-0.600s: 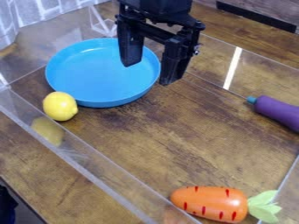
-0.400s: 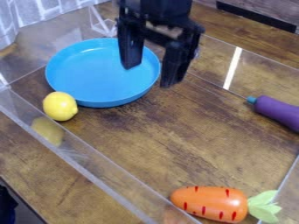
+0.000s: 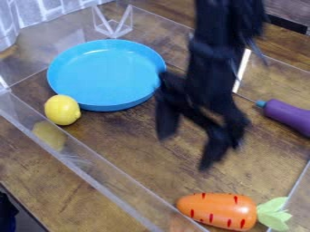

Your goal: Move the carrot to the right side

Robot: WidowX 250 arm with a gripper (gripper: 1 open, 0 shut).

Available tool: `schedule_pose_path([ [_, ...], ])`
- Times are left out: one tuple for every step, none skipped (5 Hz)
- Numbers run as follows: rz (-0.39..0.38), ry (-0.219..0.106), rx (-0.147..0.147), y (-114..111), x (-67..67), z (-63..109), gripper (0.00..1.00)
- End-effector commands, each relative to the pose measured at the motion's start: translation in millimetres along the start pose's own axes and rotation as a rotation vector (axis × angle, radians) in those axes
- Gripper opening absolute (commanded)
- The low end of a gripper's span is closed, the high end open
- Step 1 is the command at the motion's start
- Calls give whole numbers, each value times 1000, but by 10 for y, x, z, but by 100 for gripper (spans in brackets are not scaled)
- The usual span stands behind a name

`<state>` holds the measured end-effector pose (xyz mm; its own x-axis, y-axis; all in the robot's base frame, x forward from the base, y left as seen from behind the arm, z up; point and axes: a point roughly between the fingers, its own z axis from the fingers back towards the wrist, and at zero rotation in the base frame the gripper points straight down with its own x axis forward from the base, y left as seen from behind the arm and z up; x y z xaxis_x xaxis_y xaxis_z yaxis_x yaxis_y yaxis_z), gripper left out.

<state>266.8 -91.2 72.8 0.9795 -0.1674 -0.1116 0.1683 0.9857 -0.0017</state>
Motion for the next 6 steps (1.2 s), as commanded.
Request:
schedule_pose_path([
  [-33, -32, 1, -276, 72, -113, 100],
  [-44, -31, -7, -447, 120, -386, 100],
  [3, -51, -7, -318, 176, -333, 100],
  [48, -53, -13, -367, 242, -285, 100],
  [93, -55, -17, -411, 314, -236, 100],
  [145, -48, -9, -417, 422, -224, 100],
])
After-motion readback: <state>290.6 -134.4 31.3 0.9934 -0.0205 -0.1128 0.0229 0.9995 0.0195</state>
